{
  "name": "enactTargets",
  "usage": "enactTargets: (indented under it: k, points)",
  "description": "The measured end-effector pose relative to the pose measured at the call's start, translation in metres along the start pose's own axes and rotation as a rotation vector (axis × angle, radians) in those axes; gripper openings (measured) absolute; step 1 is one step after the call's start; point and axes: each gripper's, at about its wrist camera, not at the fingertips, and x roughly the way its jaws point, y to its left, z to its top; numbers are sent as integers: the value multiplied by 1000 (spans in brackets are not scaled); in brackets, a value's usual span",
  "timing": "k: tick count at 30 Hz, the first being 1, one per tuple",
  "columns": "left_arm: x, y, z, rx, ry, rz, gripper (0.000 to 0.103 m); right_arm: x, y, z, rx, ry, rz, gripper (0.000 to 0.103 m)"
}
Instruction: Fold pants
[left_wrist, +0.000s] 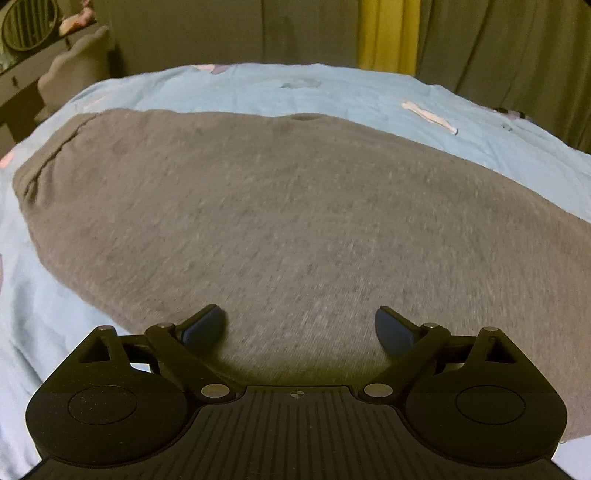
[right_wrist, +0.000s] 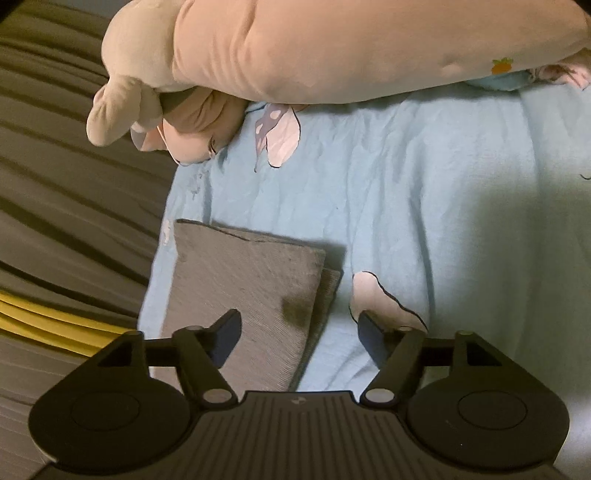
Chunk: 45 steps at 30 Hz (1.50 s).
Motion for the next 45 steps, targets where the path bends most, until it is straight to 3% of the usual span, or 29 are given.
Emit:
enactTargets:
  k: [5, 15, 16, 18, 19, 20, 28, 30, 32, 34, 36, 37, 38, 39, 41, 45]
  points:
    - [2, -6, 0, 26, -3, 20, 97, 9, -14, 22, 66, 67, 83, 78]
    - [2, -9, -1, 20, -4, 29, 100, 32, -3, 35, -47, 90, 82, 78]
    - [2, -9, -1, 21, -4, 31, 100, 33, 0, 34, -72, 88, 73, 73]
    - [2, -9, -1, 21, -5, 32, 100, 33, 4, 32, -123, 80, 40, 46]
    - [2, -9, -1, 20, -5, 32, 100, 33, 4, 32, -125, 81, 29, 26]
    - [2, -9, -1, 21, -5, 32, 100, 32, 2, 32, -115, 81, 41, 23]
    - [3, -9, -1, 20, -5, 32, 100, 18, 14, 27, -157, 51, 135, 24]
    - [2, -9, -1, 20, -5, 32, 100, 24, 18, 27, -167, 56, 113, 31]
    - [2, -8, -1, 18, -5, 29, 100, 33, 13, 26, -138, 85, 104, 55]
    - [2, -7, -1, 16, -4, 26, 100, 42, 8, 25, -113, 95, 93, 58]
    - [3, -8, -1, 15, -4, 26, 100, 44, 6, 23, -99, 75, 91, 54]
    - [3, -8, -1, 15, -4, 26, 100, 43, 7, 22, -100, 61, 90, 44]
    - [3, -8, -1, 14, -4, 26, 100, 41, 8, 22, -108, 50, 86, 21]
    - [3, -7, -1, 13, -4, 26, 100, 40, 9, 21, -115, 47, 88, 14]
    - [2, -7, 0, 8, -4, 25, 100, 40, 11, 21, -127, 39, 79, 14]
    - [-3, -4, 2, -11, -29, 45, 100, 39, 34, 15, -245, -2, -22, 13]
